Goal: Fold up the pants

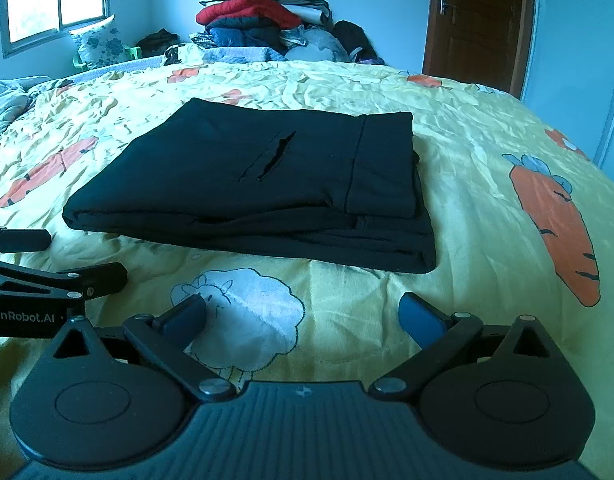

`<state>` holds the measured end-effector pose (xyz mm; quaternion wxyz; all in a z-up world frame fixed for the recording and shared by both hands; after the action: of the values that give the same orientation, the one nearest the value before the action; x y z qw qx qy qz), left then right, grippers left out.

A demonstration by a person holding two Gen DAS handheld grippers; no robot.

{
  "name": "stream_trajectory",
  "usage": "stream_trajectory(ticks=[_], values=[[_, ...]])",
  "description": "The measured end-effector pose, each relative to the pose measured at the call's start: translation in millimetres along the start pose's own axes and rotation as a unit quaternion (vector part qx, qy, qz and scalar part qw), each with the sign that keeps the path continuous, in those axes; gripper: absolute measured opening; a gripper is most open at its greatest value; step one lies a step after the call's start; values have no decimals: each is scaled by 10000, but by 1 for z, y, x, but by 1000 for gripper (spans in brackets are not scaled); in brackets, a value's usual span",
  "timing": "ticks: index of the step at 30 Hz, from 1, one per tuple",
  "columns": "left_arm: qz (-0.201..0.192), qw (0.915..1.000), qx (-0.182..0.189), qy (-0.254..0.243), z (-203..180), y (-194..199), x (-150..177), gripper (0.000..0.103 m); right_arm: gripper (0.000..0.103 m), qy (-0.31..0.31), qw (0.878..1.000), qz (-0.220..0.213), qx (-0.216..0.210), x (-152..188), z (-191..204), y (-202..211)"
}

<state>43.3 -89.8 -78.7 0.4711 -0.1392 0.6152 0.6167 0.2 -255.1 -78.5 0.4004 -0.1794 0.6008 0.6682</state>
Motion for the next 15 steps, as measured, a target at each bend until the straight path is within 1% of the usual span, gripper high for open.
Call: stream_trajectory(ticks=[7,15], values=[[0,10000,0,0,0,0,0,103,103,-126,9999,80,80,-3,0,-2],[1,10000,0,-1,0,0,0,103,103,-121,9999,-42,83,-4,-2,-4]])
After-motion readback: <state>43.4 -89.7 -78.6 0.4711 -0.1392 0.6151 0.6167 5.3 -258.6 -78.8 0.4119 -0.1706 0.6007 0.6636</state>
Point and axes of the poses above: each gripper's, at about its wrist camera, not at the fingertips, and y roughly against the way its jaws point, z to its left, x to its underside, the point moved 8 cm from there along -y, roughly the way its jaws point, and after that the axes turned 14 degrees about -y, right-handed, at the moved point
